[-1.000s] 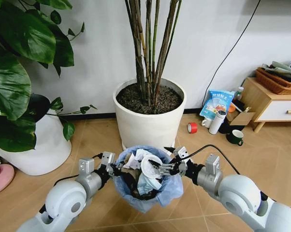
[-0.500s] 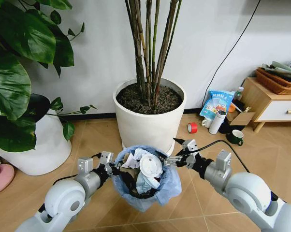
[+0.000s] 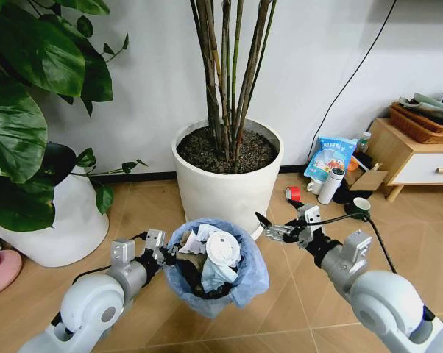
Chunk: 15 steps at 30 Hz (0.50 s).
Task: Pick up the trash bin and place the garbage on the floor into it.
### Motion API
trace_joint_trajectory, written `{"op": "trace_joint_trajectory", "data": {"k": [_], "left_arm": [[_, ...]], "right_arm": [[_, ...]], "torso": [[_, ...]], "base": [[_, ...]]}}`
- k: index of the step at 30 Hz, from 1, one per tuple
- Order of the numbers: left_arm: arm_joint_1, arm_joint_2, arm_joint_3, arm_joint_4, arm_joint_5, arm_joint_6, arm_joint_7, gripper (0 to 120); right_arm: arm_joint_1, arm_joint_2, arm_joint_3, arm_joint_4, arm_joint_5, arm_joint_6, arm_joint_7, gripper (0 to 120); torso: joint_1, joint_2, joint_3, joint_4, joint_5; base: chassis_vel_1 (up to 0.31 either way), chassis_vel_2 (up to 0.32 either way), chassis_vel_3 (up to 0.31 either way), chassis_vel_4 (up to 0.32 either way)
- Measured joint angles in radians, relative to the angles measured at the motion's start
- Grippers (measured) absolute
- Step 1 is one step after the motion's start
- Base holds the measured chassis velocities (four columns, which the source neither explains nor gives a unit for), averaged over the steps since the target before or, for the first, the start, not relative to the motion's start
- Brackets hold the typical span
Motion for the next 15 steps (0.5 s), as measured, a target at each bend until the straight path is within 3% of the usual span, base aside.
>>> {"op": "trace_joint_trajectory", "data": {"k": [15], "left_arm": [[-0.005, -0.006, -0.008, 0.007, 0.001, -0.011, -0.001, 0]], "right_arm": [[-0.067, 0.035, 0.009, -0.001, -0.069, 0.01, -0.006, 100]], "torso": [[0.0, 0.0, 0.0, -0.0001, 0.0001]], "base": [[0.0, 0.0, 0.0, 0.0]]}}
